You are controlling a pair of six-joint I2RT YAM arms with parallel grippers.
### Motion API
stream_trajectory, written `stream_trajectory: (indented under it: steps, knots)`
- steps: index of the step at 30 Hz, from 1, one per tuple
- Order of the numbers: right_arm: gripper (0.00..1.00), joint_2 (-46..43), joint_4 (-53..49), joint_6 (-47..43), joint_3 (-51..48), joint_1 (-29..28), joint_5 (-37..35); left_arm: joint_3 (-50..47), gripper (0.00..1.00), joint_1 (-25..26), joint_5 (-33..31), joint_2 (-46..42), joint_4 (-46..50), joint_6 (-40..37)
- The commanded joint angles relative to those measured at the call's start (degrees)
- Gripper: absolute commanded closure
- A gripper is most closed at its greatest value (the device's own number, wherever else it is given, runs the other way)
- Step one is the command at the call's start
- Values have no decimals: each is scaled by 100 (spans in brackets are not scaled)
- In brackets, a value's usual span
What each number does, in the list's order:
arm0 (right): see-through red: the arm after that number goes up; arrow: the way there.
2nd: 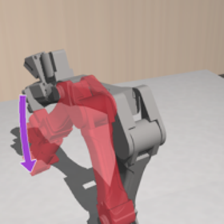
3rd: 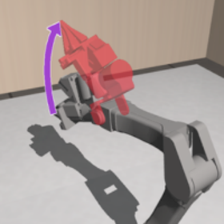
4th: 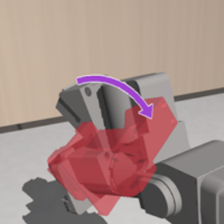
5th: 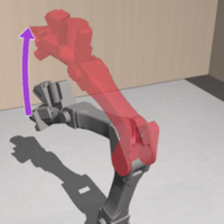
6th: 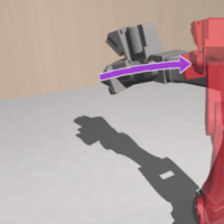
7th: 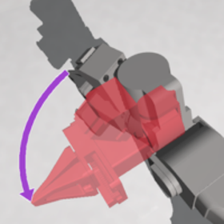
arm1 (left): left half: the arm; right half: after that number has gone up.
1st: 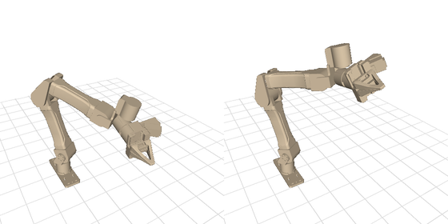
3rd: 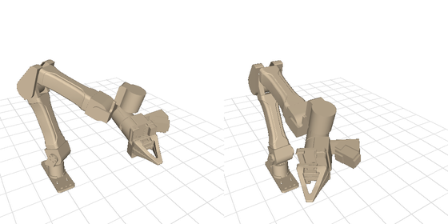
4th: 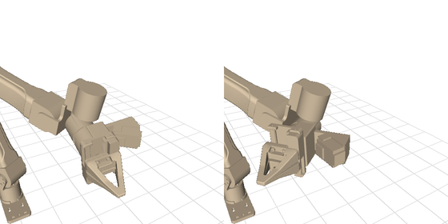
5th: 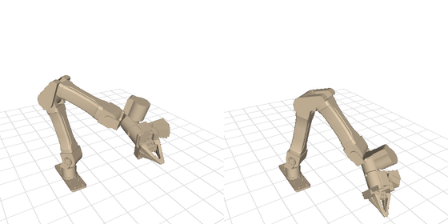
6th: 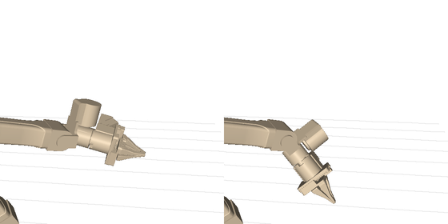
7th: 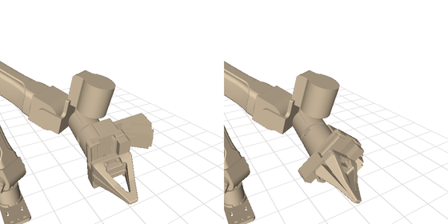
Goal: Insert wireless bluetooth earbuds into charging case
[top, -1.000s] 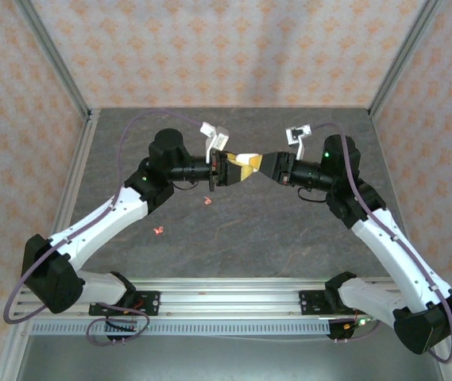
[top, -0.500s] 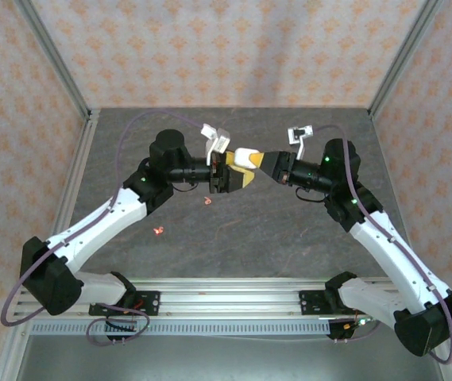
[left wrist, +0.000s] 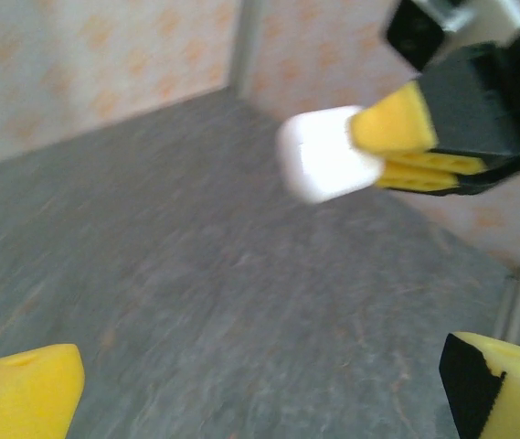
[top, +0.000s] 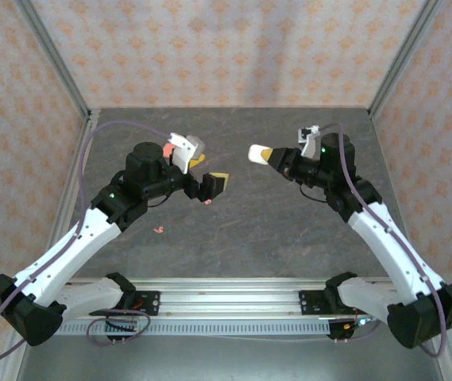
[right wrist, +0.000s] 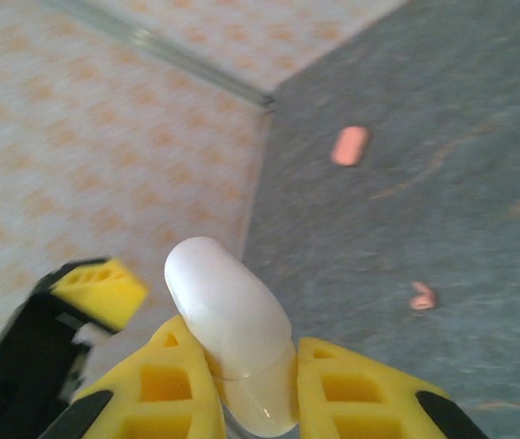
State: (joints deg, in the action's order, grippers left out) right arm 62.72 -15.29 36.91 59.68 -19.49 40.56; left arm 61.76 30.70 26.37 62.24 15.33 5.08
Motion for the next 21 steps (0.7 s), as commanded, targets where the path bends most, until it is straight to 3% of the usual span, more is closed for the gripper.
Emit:
stream_trajectory:
  steps: [1, 5, 10, 13, 17, 21]
  knots:
    - [92, 649, -55, 4, -313, 397, -150, 32, 0, -326, -1237, 183, 947, 1012]
    - [92, 1543, 64, -117, -335, 650, -49, 111, 0, -674, -1360, 532, 1495, 1640]
    - [90, 2795, -439, -631, 109, 869, 86, -367, 0, -962, -1650, 436, 1343, 2165]
    - [88, 3530, -758, -904, 422, 953, 355, -542, 0, -1103, -1710, 393, 1401, 2170]
    - [85, 4243, -1032, -1169, 740, 964, 560, -494, 0, -1375, -881, 581, 1666, 1929]
    - [81, 4684, -1101, -1347, 894, 973, 785, -415, 0, -1421, -1055, 802, 1892, 1879]
